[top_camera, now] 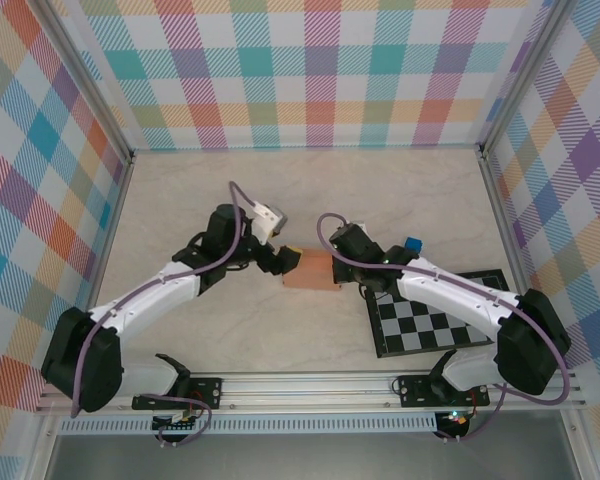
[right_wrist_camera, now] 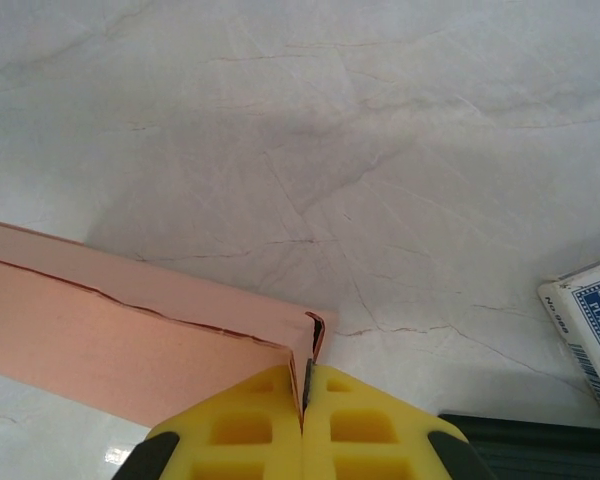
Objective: Fold the paper box
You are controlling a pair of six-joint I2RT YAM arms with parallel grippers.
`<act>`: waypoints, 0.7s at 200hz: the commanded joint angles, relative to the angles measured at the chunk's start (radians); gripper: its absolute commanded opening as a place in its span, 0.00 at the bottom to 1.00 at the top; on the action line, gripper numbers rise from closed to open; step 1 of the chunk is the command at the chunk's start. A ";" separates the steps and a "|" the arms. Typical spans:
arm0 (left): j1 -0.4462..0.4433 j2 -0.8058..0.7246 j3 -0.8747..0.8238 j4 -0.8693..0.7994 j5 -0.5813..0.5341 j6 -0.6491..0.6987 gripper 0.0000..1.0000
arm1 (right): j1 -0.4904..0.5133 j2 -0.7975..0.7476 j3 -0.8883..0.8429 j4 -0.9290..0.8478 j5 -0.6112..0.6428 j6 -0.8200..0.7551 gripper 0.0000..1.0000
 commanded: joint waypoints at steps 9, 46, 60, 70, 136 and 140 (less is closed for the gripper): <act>0.057 -0.084 -0.006 -0.023 -0.055 -0.386 0.85 | 0.016 -0.014 0.007 -0.010 0.068 0.041 0.00; 0.065 -0.105 -0.026 -0.151 -0.082 -0.610 0.68 | 0.018 -0.011 0.028 -0.032 0.084 0.039 0.00; 0.065 -0.092 -0.038 -0.142 -0.029 -0.684 0.67 | 0.018 -0.008 0.032 -0.037 0.087 0.033 0.00; 0.064 -0.085 -0.049 -0.111 0.011 -0.723 0.68 | 0.019 -0.005 0.038 -0.046 0.093 0.031 0.00; 0.065 0.019 -0.018 -0.018 0.060 -0.769 0.67 | 0.019 0.025 0.070 -0.066 0.101 0.019 0.00; 0.066 0.026 -0.016 -0.012 0.069 -0.772 0.67 | 0.018 0.028 0.074 -0.067 0.101 0.020 0.00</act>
